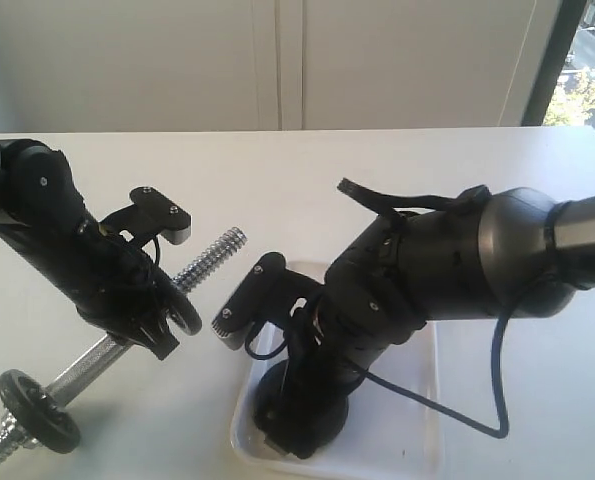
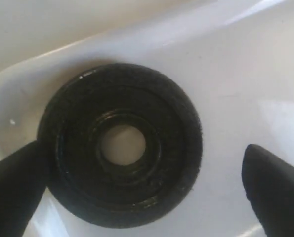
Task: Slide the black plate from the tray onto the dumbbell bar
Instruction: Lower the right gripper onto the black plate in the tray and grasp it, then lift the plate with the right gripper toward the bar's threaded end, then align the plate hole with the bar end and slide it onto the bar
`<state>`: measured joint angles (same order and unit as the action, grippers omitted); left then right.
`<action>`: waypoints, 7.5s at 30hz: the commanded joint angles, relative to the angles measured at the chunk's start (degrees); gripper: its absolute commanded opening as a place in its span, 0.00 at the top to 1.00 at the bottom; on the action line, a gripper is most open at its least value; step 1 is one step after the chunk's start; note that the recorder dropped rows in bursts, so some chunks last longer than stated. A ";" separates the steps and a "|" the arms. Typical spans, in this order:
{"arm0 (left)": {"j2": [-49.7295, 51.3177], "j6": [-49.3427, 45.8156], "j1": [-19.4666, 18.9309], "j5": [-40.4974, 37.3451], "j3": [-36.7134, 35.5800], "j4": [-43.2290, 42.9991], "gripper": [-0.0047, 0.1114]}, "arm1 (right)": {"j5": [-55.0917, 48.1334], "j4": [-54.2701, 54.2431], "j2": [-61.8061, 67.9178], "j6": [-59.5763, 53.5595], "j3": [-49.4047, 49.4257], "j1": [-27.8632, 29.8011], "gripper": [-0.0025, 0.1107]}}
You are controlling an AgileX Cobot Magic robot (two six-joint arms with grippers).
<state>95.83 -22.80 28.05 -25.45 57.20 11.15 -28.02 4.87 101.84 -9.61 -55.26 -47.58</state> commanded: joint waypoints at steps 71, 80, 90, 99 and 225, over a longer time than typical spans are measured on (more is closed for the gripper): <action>-2.12 0.06 0.06 2.09 0.64 2.49 0.96 | -19.13 10.79 7.87 7.33 -6.92 -2.08 0.98; -2.12 0.06 0.06 2.09 0.64 2.49 0.96 | -16.08 2.10 0.73 -0.11 -6.92 4.99 0.98; -2.12 -0.05 0.06 1.64 0.64 2.49 0.96 | -17.86 -34.81 -2.35 -29.39 -7.60 20.53 0.98; -2.12 -0.16 0.06 1.35 0.64 2.49 0.96 | -32.80 -64.90 -2.34 -51.06 -9.52 33.93 0.98; -0.28 -10.00 4.68 8.83 0.54 20.70 0.96 | -41.94 -95.00 14.84 -60.90 -12.71 37.34 0.98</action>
<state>97.03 -35.64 32.66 -21.04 57.20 26.40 -64.44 -86.60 117.48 -68.82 -67.35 -10.02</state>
